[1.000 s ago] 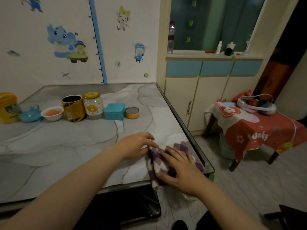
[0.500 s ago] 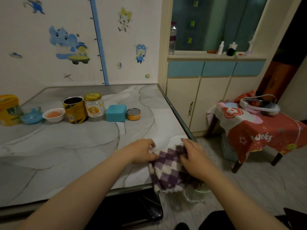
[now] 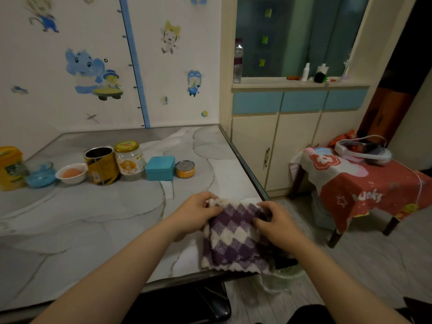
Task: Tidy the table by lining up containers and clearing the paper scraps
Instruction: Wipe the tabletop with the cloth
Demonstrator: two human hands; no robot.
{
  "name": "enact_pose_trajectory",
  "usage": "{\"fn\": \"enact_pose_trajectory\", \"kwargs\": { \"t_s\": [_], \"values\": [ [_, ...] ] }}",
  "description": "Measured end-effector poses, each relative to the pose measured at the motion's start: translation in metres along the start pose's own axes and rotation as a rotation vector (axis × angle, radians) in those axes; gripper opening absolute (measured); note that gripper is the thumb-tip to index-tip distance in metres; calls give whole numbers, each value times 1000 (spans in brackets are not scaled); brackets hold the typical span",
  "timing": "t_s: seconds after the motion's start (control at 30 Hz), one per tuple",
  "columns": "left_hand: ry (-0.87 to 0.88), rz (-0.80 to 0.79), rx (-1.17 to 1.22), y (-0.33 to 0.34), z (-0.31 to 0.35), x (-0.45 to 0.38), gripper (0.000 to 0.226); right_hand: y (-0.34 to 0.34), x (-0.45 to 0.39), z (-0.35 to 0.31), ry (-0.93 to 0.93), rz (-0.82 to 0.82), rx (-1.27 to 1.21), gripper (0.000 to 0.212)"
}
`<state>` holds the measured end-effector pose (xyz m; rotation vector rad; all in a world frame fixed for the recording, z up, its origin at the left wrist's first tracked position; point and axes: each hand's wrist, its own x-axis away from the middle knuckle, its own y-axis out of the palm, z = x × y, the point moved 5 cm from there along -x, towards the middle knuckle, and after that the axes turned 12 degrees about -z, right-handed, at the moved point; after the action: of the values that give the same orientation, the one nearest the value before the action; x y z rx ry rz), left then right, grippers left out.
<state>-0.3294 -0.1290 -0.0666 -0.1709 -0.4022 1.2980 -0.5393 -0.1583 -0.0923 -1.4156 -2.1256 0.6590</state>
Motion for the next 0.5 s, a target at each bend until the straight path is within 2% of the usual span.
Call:
{"fn": "enact_pose_trajectory", "kwargs": {
  "t_s": [0.07,0.1,0.17,0.23,0.3,0.37,0.4,0.5],
  "values": [
    [9,29,17,-2,-3,-1,13,0,-1,3,-6,28,39,23],
    [11,51,-54,-4,-6,-1,16,0,-1,4,-4,45,67,20],
    [0,108,-312,-11,-13,-2,27,0,1,5,5,55,130,26],
    [79,135,-563,-16,-14,0,40,1,3,3,15,44,174,42],
    [180,-19,-724,-11,-11,5,43,2,4,1,6,50,194,47],
    [167,-249,-866,1,-15,9,48,3,3,-3,-13,60,208,44],
    [152,-313,-932,5,-19,10,51,3,2,-4,-19,62,219,42],
    [195,-286,-990,2,-21,7,45,7,0,-7,-38,53,238,38]
  ]
}}
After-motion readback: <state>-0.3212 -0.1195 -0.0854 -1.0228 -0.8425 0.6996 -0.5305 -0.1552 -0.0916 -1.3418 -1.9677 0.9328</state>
